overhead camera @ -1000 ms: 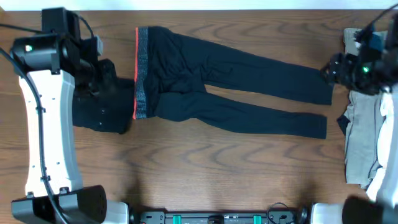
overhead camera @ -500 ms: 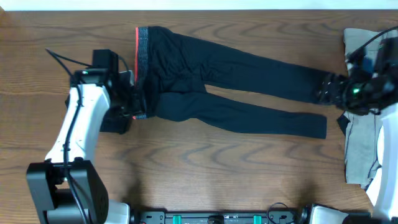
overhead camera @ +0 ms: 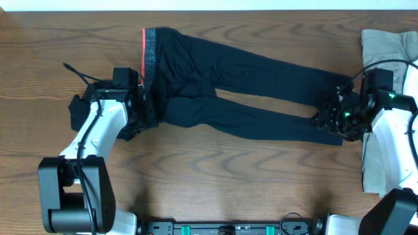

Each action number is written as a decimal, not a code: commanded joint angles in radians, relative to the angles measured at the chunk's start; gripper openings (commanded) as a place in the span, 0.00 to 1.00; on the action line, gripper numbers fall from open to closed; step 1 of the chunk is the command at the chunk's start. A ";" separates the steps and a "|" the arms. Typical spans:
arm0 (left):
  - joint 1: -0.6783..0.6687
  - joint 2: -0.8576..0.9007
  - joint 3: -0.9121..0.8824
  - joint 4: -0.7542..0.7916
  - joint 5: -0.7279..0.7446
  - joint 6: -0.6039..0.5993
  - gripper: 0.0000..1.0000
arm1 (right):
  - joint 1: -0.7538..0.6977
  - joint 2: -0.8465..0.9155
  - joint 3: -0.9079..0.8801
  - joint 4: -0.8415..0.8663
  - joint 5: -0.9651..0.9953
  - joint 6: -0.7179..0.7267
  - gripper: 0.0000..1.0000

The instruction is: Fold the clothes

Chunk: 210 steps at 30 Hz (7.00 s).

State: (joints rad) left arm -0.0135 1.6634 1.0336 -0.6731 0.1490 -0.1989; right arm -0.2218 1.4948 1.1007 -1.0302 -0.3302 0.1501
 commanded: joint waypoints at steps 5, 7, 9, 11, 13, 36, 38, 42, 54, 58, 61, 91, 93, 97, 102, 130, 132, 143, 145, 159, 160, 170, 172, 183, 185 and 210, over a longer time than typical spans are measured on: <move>0.002 0.077 -0.002 0.046 -0.031 -0.145 0.49 | 0.013 -0.003 -0.005 0.023 -0.018 0.014 0.65; 0.002 0.106 -0.002 0.066 -0.031 -0.153 0.49 | 0.013 -0.003 -0.005 0.025 -0.018 0.014 0.65; 0.002 0.130 -0.002 0.090 -0.031 -0.161 0.49 | 0.013 -0.003 -0.005 0.029 -0.018 0.014 0.65; 0.002 0.145 -0.002 0.108 -0.031 -0.172 0.49 | 0.013 -0.003 -0.005 0.033 -0.018 0.014 0.65; 0.002 0.151 -0.002 0.115 -0.031 -0.178 0.45 | 0.013 -0.003 -0.005 0.037 -0.018 0.014 0.65; 0.002 0.151 -0.002 0.097 -0.031 -0.180 0.15 | -0.114 0.227 -0.033 0.134 0.203 0.149 0.72; 0.002 0.151 -0.002 0.095 -0.031 -0.180 0.15 | -0.126 0.257 -0.033 0.143 0.203 0.149 0.70; 0.002 0.151 -0.002 0.095 -0.031 -0.180 0.15 | -0.149 0.291 -0.033 0.168 0.183 0.148 0.67; 0.002 0.151 -0.002 0.091 -0.031 -0.177 0.11 | -0.206 0.269 0.008 0.161 0.189 0.141 0.01; 0.002 0.151 -0.002 0.088 -0.031 -0.176 0.08 | -0.291 0.242 0.113 0.092 0.276 0.141 0.01; 0.002 0.151 -0.002 0.088 -0.031 -0.176 0.06 | -0.347 0.227 0.198 0.058 0.278 0.121 0.01; 0.092 0.135 0.026 -0.071 -0.027 -0.135 0.06 | -0.360 0.226 0.234 0.013 0.302 0.111 0.40; 0.092 0.135 0.026 -0.079 -0.027 -0.135 0.07 | -0.360 0.226 0.213 0.021 0.303 0.111 0.49; 0.092 0.135 0.026 -0.089 -0.027 -0.135 0.06 | -0.360 0.226 0.127 0.098 0.303 0.112 0.66; 0.092 0.135 0.026 -0.106 -0.026 -0.135 0.06 | -0.360 0.226 0.014 0.232 0.208 0.115 0.63; 0.092 0.101 0.025 -0.127 0.034 -0.135 0.32 | -0.362 0.218 -0.140 0.341 0.084 0.210 0.12; 0.092 0.101 0.025 -0.128 0.034 -0.135 0.19 | -0.362 0.203 -0.114 0.305 0.055 0.198 0.07; 0.092 0.079 0.026 -0.160 0.077 -0.101 0.06 | -0.362 0.011 0.007 0.100 0.077 0.118 0.03; 0.092 0.075 0.025 -0.154 0.073 -0.084 0.06 | -0.360 -0.002 0.007 0.082 0.079 0.118 0.08; 0.090 0.082 0.015 -0.107 0.067 -0.082 0.46 | -0.346 0.048 -0.088 0.127 0.063 0.119 0.45; 0.088 0.085 0.011 -0.095 0.067 -0.082 0.45 | -0.346 0.048 -0.090 0.129 0.063 0.119 0.45; 0.061 0.119 -0.003 -0.085 0.067 -0.082 0.06 | -0.348 0.048 -0.138 0.264 0.065 0.146 0.54; 0.062 0.119 -0.002 -0.090 0.067 -0.082 0.06 | -0.348 0.048 -0.156 0.339 0.086 0.168 0.56; 0.062 0.119 -0.002 -0.097 0.067 -0.082 0.06 | -0.348 0.077 -0.162 0.504 0.161 0.148 0.50; 0.062 0.119 -0.002 -0.097 0.067 -0.082 0.06 | -0.348 0.107 -0.162 0.505 0.178 0.147 0.49; 0.062 0.119 -0.002 -0.081 0.067 -0.082 0.06 | -0.407 0.205 -0.108 0.532 0.087 0.078 0.58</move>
State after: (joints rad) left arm 0.0494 1.7672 1.0412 -0.7555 0.2138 -0.2874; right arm -0.5961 1.6989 0.9512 -0.5018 -0.1802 0.2695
